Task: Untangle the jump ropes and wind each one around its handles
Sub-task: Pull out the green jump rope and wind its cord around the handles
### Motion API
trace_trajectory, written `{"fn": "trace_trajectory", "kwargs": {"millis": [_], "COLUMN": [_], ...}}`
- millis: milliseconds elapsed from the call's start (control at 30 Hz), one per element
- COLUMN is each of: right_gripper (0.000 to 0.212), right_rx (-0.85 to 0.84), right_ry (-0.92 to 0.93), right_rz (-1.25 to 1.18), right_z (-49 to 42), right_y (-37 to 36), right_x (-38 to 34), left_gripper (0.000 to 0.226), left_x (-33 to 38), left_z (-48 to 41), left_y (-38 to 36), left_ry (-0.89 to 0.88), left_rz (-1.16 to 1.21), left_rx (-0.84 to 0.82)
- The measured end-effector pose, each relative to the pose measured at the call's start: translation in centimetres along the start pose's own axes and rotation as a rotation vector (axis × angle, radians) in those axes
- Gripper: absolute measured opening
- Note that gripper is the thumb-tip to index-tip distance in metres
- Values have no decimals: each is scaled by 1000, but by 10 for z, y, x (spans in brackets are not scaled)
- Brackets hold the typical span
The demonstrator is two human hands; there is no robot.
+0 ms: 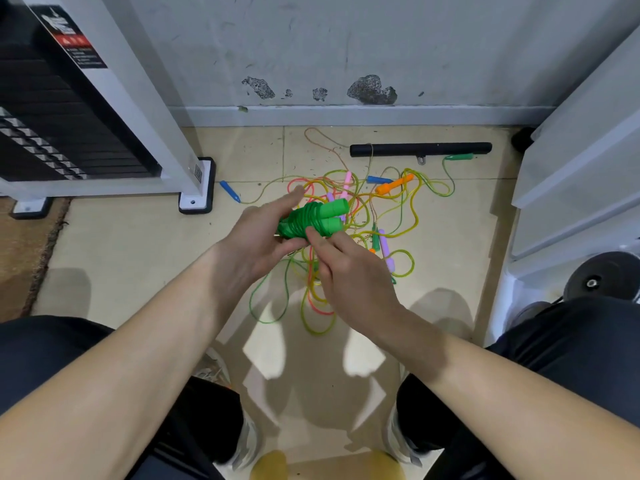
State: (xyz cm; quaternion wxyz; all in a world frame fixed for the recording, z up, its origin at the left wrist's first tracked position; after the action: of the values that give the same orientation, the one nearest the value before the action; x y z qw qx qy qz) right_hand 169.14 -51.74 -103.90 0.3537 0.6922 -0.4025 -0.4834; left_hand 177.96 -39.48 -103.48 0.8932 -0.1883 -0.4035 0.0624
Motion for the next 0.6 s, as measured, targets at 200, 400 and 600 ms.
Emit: {"fn": "trace_trajectory", "kwargs": {"millis": [200,400,600], "right_gripper": [22,40,38], "right_rx": [5,-537,-764], "right_ry": [-86,-374,-249], "right_rz": [-165,-972,-628], "right_z": [-1,-10,-27], "right_y": [6,-4,12], "right_x": [-3,34,65], "left_gripper": [22,19,57], "left_x": [6,25,20], "left_z": [-3,0,12], "left_y": [9,11,-1], "left_ry": [-81,-87,-12], "left_rz": [10,-7,-337], "left_rx": [65,-36,-287]}}
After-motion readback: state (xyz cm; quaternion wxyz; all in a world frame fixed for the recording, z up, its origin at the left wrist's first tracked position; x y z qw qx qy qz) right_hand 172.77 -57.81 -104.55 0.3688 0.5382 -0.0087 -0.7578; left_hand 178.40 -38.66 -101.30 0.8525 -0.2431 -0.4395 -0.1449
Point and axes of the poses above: each hand's wrist, its own z-axis away from the middle knuckle, its own y-axis out of the back of the hand, x = y × z, the point moved 4 cm from there along -z, towards the middle knuckle, and after that the axes turned 6 degrees about -x, right-handed, at the moved point
